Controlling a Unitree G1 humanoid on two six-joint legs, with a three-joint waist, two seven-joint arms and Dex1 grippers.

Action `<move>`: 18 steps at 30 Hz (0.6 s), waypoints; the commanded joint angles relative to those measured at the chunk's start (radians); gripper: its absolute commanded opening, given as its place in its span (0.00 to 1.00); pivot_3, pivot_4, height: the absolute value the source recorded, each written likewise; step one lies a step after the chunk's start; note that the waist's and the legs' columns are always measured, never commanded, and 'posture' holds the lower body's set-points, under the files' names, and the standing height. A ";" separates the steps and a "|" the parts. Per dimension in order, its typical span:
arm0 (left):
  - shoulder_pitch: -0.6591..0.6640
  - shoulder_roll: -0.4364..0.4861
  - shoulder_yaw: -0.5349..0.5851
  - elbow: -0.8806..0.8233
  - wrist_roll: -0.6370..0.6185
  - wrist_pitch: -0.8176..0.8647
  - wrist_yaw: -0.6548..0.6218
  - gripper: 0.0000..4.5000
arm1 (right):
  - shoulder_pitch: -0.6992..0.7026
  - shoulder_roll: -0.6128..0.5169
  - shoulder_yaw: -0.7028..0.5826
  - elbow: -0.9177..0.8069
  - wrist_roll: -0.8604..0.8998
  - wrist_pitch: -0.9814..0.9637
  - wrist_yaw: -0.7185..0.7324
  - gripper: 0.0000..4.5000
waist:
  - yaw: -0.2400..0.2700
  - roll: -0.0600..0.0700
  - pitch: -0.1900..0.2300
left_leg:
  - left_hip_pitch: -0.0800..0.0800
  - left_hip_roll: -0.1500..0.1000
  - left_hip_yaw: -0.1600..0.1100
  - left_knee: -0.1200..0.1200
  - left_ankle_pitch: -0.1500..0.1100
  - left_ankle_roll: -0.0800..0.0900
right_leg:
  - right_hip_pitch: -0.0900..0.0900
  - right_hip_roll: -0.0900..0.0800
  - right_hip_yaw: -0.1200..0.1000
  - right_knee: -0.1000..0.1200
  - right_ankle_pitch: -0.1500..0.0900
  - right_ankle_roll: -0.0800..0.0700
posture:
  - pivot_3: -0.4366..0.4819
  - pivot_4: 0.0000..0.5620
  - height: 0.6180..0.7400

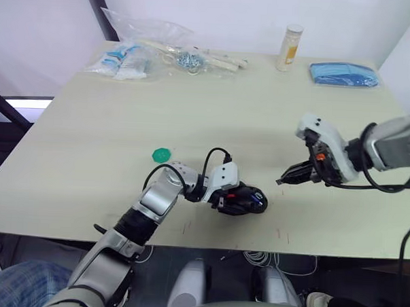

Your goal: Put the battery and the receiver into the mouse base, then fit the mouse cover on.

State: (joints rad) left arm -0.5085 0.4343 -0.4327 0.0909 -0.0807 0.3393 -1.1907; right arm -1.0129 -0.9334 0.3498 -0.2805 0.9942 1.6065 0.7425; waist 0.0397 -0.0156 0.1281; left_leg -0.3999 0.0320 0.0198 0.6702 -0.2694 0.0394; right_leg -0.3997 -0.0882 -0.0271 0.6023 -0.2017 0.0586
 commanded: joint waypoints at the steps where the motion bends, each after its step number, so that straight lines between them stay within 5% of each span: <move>1: 0.007 -0.006 -0.032 -0.014 0.018 0.027 0.010 0.65 | -0.073 0.004 0.085 0.075 0.047 0.008 -0.055 0.00 | -0.001 0.000 0.000 | 0.000 -0.001 0.000 0.000 0.000 0.000 | 0.000 -0.001 0.000 0.000 0.000 0.000 | 0.48 0.27 1.00; 18: -0.016 0.003 -0.043 0.004 0.032 0.040 0.017 0.65 | -0.434 0.189 0.510 0.523 0.450 0.008 -0.473 0.00 | -0.009 0.001 0.000 | -0.001 -0.001 0.001 0.000 0.000 0.000 | 0.000 -0.001 -0.002 0.002 0.000 0.000 | 0.48 0.27 1.00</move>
State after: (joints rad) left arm -0.5222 0.4378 -0.4469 0.0791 -0.0713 0.3662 -1.1776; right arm -1.4232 -0.7392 0.8495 0.2157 1.3892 1.6095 0.3151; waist 0.0303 -0.0151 0.1284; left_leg -0.4009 0.0304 0.0204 0.6701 -0.2694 0.0394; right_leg -0.4000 -0.0895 -0.0287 0.6040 -0.2015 0.0587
